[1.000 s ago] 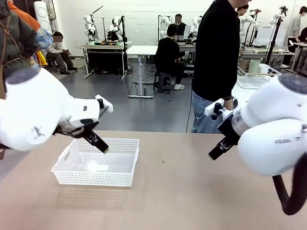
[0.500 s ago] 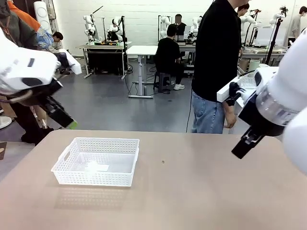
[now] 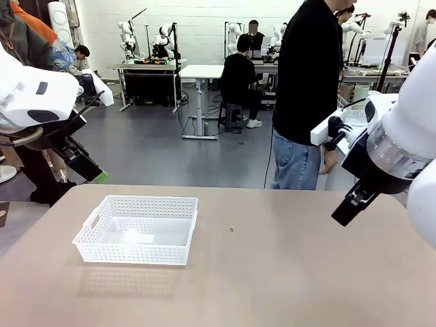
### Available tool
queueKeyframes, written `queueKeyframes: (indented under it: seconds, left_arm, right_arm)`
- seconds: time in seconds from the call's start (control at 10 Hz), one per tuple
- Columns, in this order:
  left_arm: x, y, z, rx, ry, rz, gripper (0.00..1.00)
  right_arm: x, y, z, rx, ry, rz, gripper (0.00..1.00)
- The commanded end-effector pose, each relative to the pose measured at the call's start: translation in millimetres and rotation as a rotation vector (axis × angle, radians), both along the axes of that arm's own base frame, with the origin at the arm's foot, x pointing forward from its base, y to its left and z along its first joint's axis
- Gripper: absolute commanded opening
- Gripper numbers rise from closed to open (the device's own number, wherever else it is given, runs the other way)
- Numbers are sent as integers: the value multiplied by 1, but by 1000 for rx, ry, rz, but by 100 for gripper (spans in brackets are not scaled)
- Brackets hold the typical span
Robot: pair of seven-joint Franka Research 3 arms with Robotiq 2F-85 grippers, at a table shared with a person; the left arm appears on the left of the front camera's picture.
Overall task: Clean and organize the cups into the basket.
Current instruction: Pick up the Organizing basket and move it to the center of the table, then pick up the Reusable plastic cup from the right side of the table and place it inside the Organizing basket.
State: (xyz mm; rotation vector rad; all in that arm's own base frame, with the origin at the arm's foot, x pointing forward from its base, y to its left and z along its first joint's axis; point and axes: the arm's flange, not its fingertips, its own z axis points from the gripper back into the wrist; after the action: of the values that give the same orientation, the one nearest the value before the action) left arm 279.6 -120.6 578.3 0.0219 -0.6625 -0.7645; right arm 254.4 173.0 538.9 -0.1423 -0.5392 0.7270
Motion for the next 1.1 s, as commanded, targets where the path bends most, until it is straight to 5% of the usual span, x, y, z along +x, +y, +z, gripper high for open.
queueKeyframes:
  seconds: [0.0, 0.2, 0.4, 0.5, 0.7, 1.0]
  left_arm:
    - [16, 46, 9, -503, 247, -123, 100]
    - [24, 107, 8, -946, 498, -158, 100]
    - [30, 159, -2, -1151, 656, -172, 100]
    - [36, 189, -8, -1212, 684, -137, 100]
    - [40, 231, -27, -1085, 705, 40, 100]
    - [30, 288, -49, -1021, 705, 242, 100]
  right_arm:
    - [-3, -57, 14, 507, 42, 53, 100]
    - [2, -142, 2, 1000, 156, 47, 100]
    - [11, -190, -16, 1194, 285, 19, 100]
    - [17, -211, -31, 1229, 410, -22, 100]
    - [25, -247, -66, 1222, 565, -117, 100]
    - [16, -309, -102, 1218, 601, -289, 100]
